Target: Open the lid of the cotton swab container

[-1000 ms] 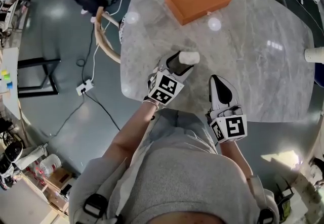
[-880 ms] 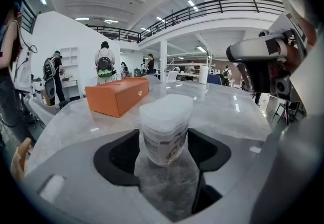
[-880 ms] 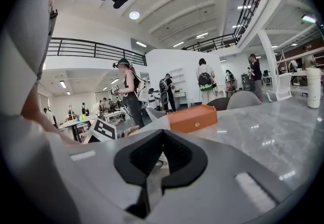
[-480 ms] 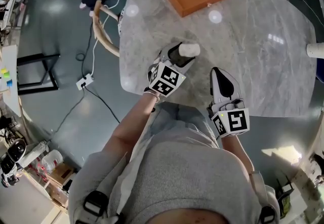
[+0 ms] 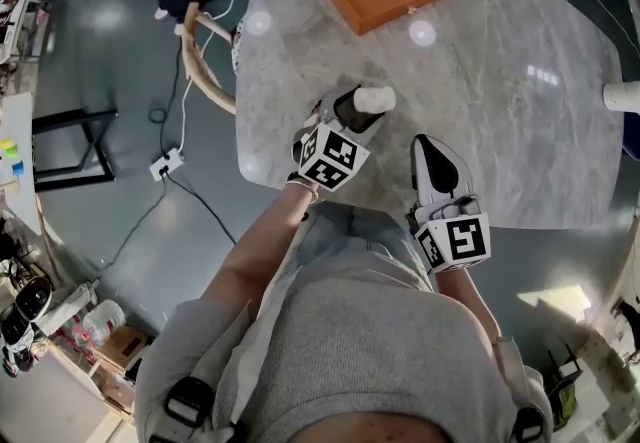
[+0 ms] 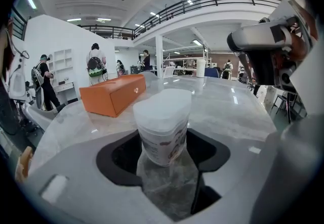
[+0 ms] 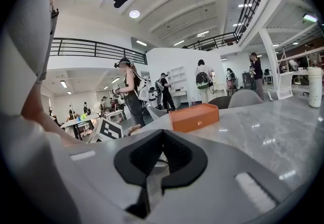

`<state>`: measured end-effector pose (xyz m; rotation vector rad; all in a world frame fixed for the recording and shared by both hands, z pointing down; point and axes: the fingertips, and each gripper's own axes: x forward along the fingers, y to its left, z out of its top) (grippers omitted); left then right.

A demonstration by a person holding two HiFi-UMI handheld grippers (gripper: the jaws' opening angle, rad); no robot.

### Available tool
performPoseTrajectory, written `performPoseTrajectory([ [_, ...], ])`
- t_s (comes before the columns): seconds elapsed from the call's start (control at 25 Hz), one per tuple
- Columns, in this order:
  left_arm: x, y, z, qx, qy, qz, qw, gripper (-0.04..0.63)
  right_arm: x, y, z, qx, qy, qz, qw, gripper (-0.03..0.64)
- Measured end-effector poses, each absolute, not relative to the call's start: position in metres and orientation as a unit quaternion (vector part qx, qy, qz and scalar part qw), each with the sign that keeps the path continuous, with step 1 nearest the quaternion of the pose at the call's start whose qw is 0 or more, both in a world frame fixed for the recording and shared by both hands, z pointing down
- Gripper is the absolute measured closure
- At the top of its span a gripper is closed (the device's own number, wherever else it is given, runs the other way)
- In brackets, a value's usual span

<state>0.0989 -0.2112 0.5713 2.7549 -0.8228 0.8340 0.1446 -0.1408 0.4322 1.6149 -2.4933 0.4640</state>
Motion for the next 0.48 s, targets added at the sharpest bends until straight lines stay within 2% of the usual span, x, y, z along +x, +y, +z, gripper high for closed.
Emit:
performPoseTrajectory([
  [0.48, 0.0981, -0.209, 0.5612, 0.931, -0.27, 0.235, 0.074, 0.331, 0.1372, -0.143, 0.4314, 0.529, -0.832, 0.153, 0.069, 0.62],
])
